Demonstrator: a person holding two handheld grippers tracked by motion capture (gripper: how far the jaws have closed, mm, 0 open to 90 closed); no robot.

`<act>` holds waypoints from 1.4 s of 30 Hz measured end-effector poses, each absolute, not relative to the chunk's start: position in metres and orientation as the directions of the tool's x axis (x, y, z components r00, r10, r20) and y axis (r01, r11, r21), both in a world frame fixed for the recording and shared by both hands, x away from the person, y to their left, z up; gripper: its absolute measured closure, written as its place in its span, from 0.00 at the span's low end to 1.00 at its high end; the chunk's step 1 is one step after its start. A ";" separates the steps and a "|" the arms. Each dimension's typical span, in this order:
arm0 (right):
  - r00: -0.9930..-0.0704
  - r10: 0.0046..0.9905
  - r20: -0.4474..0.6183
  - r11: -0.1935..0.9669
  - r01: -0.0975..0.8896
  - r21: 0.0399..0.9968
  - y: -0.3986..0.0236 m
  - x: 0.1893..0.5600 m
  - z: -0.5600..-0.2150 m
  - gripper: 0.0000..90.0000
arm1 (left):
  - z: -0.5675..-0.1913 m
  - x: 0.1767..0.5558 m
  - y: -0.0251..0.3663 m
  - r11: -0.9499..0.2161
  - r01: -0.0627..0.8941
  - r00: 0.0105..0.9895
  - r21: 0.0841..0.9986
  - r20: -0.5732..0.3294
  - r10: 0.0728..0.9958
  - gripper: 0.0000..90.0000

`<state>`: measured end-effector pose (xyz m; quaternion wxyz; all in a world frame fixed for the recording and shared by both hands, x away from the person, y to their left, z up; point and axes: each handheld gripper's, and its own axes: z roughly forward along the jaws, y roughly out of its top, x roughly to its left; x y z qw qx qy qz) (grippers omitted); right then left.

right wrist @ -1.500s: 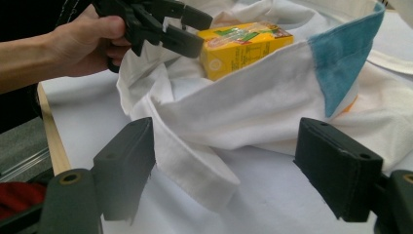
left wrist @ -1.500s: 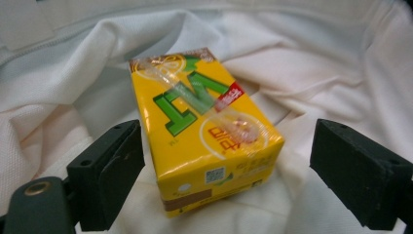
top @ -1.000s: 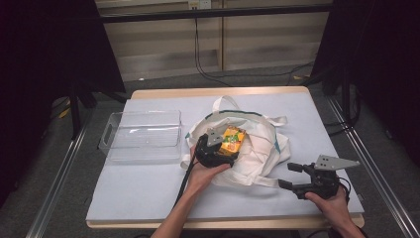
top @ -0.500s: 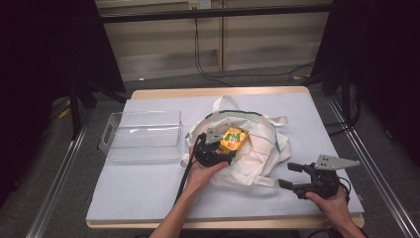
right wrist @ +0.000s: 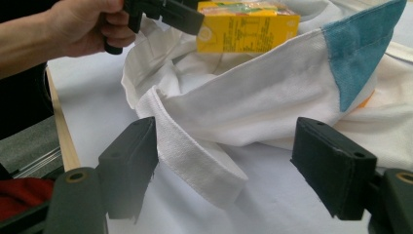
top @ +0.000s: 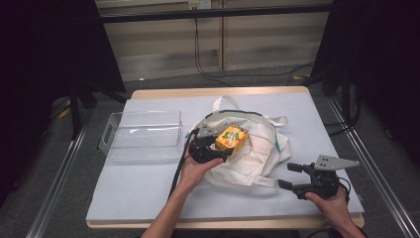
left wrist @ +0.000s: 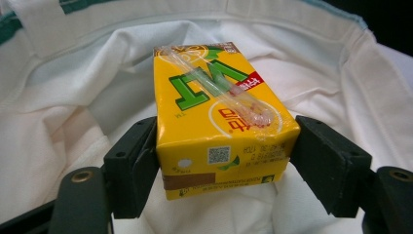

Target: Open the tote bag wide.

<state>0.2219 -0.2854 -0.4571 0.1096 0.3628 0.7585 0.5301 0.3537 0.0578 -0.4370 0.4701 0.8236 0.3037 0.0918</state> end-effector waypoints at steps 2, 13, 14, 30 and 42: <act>-0.713 0.667 0.218 0.176 0.434 0.884 -0.285 0.222 -0.457 0.28 | -0.430 0.353 0.060 -0.380 0.412 0.796 0.828 -0.124 0.592 0.31; -0.715 0.666 0.213 0.185 0.435 0.881 -0.284 0.222 -0.458 0.28 | -0.410 0.360 0.075 -0.464 0.441 0.815 0.768 -0.126 0.565 0.31; -0.715 0.666 0.213 0.185 0.435 0.881 -0.284 0.222 -0.458 0.28 | -0.408 0.360 0.076 -0.474 0.445 0.815 0.759 -0.125 0.565 0.31; -0.714 0.667 0.212 0.196 0.443 0.875 -0.283 0.224 -0.459 0.27 | -0.396 0.366 0.078 -0.632 0.456 0.859 0.626 -0.125 0.496 0.31; -0.715 0.667 0.212 0.196 0.443 0.875 -0.281 0.225 -0.459 0.27 | -0.406 0.365 0.077 -0.652 0.427 0.867 0.627 -0.079 0.491 0.30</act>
